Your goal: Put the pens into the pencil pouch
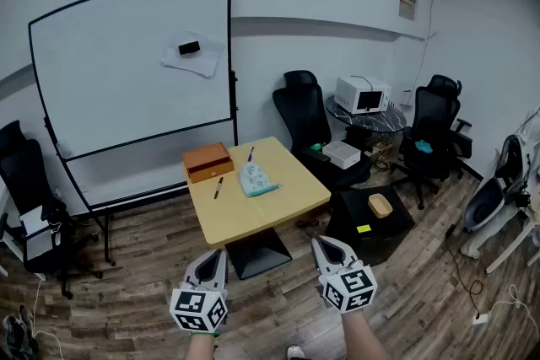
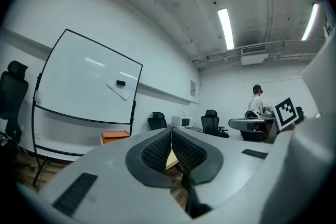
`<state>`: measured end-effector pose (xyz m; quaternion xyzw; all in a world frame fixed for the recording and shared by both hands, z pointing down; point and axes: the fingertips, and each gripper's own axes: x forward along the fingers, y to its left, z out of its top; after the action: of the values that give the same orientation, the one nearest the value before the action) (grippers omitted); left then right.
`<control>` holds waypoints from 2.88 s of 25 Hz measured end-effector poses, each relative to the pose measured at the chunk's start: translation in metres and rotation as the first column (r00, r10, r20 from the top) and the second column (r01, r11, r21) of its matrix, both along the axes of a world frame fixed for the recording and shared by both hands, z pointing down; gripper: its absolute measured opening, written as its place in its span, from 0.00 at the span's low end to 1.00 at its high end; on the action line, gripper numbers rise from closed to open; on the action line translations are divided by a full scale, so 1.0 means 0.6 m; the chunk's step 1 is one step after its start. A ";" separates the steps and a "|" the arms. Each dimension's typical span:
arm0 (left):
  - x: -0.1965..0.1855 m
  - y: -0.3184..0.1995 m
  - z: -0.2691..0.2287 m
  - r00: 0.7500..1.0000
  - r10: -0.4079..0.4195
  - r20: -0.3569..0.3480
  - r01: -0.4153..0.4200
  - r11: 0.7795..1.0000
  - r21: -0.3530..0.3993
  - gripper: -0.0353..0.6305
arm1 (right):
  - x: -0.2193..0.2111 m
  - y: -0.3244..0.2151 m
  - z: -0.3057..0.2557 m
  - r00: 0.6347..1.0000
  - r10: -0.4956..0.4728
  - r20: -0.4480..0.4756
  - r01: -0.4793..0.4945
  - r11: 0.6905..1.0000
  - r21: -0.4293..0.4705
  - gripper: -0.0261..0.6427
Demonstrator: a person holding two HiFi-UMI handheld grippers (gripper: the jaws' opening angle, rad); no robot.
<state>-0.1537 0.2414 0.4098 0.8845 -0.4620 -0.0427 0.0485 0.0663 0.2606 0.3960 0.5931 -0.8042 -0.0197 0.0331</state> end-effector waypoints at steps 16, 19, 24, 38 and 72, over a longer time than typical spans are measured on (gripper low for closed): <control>0.017 -0.008 0.003 1.000 0.024 0.008 -0.024 1.000 -0.004 0.08 | 0.006 -0.011 0.011 1.000 0.009 -0.003 -0.009 1.000 -0.021 0.04; 0.020 -0.009 0.004 1.000 0.023 0.014 -0.023 1.000 -0.005 0.08 | 0.006 -0.011 0.013 1.000 0.004 -0.006 -0.004 1.000 -0.019 0.04; 0.027 -0.005 0.004 0.999 0.039 0.025 -0.039 0.999 0.009 0.08 | 0.007 -0.009 0.013 1.000 -0.007 -0.002 0.007 1.000 -0.011 0.07; 0.060 -0.016 -0.006 0.996 0.082 0.045 -0.084 0.995 0.051 0.54 | 0.010 -0.039 0.020 0.998 -0.053 -0.018 0.052 0.998 -0.017 0.56; 0.181 -0.289 0.029 0.997 -0.032 0.073 0.032 0.999 -0.004 0.54 | 0.121 -0.343 0.053 0.981 -0.193 0.018 0.194 0.980 -0.045 0.48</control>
<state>-0.0453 0.0682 0.4273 0.8779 -0.4777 -0.0099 0.0330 0.1390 0.0551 0.4278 0.5112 -0.8586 0.0002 0.0394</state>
